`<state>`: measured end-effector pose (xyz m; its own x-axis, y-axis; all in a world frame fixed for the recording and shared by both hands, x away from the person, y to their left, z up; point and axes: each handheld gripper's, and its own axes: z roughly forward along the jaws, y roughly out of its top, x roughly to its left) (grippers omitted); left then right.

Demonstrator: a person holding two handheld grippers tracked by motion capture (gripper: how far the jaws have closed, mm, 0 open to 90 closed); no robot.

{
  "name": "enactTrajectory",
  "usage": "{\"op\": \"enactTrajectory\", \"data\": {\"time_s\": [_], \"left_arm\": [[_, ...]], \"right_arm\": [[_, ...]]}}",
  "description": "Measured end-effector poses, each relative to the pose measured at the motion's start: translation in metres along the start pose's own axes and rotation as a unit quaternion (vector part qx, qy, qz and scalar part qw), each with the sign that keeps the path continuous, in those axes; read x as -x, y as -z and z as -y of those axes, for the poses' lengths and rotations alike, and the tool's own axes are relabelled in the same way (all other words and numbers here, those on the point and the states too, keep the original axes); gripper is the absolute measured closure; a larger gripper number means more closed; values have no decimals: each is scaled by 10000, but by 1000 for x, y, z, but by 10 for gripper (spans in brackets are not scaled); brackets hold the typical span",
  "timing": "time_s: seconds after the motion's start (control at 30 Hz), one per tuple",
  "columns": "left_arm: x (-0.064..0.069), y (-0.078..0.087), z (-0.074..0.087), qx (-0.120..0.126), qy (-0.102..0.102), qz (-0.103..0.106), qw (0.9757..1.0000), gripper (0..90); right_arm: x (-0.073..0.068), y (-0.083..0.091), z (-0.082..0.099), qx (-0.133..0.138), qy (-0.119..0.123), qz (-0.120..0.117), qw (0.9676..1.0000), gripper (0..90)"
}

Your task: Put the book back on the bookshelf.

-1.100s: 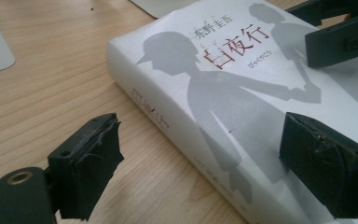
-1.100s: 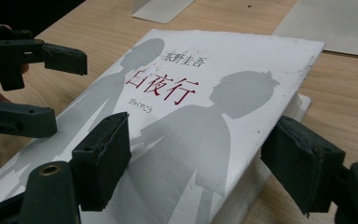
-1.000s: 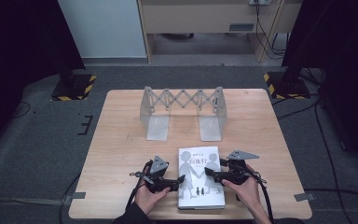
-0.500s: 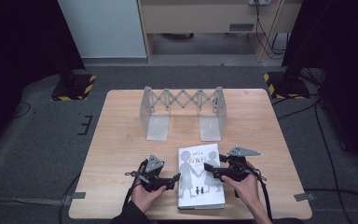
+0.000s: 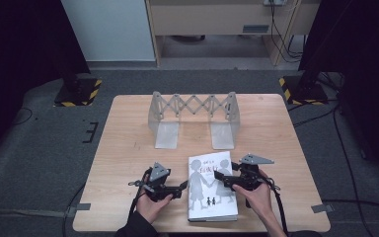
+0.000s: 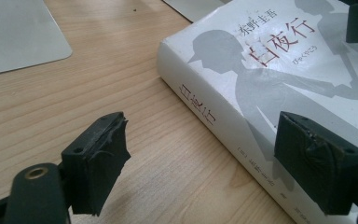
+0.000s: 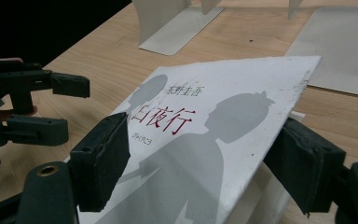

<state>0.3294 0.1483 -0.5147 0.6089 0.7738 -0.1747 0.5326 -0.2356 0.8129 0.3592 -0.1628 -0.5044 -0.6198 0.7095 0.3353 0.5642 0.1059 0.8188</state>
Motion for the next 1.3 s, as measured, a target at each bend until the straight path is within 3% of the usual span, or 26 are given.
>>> {"op": "enactTrajectory", "data": {"time_s": [0.2, 0.5, 0.97, 1.17, 1.3], "left_arm": [[3, -2, 1, -51, -65, 104, 9999, 172], [2, -1, 1, -47, -57, 92, 9999, 177], [3, -3, 2, -90, -82, 124, 9998, 176], [4, -3, 2, -73, -73, 116, 9999, 176], [3, -2, 1, -64, -77, 118, 9999, 176]], "right_arm": [[2, -1, -1, 44, -106, -5, 9999, 240], [0, 7, -8, 283, -1, -2, 9996, 253], [-6, 4, -7, 207, 192, 44, 9996, 230], [-7, 4, -8, 268, 120, -26, 9996, 232], [-6, -2, -2, 156, 42, -48, 9999, 229]]}}
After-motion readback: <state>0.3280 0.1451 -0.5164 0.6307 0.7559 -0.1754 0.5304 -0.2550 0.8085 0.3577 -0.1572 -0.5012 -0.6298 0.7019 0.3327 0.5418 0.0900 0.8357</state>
